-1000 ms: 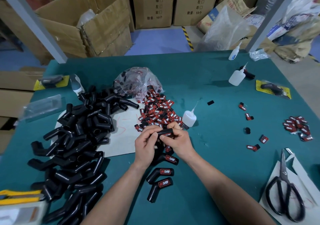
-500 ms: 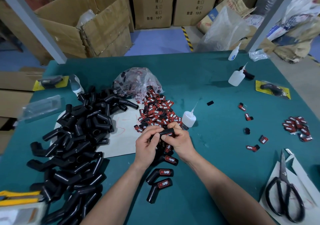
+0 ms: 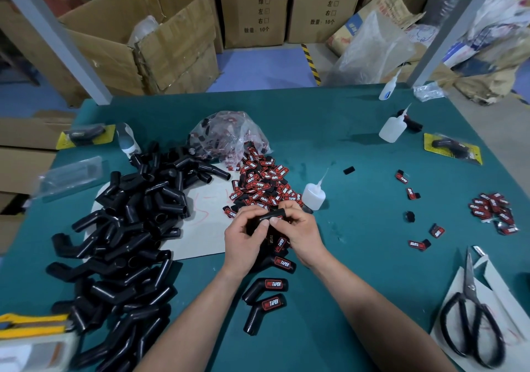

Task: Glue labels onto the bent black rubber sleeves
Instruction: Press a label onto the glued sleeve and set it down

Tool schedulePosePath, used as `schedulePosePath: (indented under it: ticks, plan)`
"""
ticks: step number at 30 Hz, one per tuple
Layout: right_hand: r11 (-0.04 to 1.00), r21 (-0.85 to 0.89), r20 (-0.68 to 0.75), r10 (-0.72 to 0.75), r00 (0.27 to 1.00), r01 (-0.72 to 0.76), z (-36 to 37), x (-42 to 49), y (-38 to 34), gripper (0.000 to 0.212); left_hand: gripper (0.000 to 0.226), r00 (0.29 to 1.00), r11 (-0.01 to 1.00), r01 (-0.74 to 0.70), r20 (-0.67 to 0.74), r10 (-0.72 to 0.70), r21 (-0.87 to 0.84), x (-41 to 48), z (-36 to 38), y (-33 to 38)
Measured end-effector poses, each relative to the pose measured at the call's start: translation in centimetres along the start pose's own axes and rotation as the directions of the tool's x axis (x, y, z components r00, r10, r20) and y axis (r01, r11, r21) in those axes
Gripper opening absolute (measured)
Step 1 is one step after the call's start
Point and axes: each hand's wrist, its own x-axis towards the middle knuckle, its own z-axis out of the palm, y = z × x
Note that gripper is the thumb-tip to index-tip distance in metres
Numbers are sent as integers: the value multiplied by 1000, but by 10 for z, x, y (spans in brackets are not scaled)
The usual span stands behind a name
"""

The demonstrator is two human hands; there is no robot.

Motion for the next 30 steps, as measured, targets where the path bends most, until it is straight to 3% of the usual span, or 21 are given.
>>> schedulePosePath:
  ticks: [3, 6, 13, 17, 24, 27, 30]
  plan:
    - [999, 36, 8, 19, 1000, -19, 1, 0, -3, 2, 18, 999, 999, 35, -27, -35, -3, 1, 0, 1]
    - [997, 72, -24, 12, 1000, -10, 1, 1, -3, 15, 16, 997, 998, 62, -54, -63, -10, 2, -2, 1]
    - [1000, 5, -16, -15, 1000, 15, 0, 1, -2, 15, 20, 993, 997, 83, -81, -83, -3, 1, -1, 2]
    - [990, -114, -48, -94, 994, 88, -1, 0, -1, 11, 33, 991, 994, 104, -93, -101, 26, 1, 0, -1]
    - [931, -276, 3, -249, 968, 240, -4, 0, 5, 7, 21, 975, 987, 145, -161, -154, -64, 0, 2, -1]
    - [954, -229, -22, -205, 978, 195, -2, 1, 2, 7, 20, 989, 995, 87, -112, -93, -53, 1, 2, -1]
    - [976, -151, -30, -165, 986, 158, -3, 1, 2, 6, 27, 985, 989, 126, -113, -134, -71, 0, 3, -2]
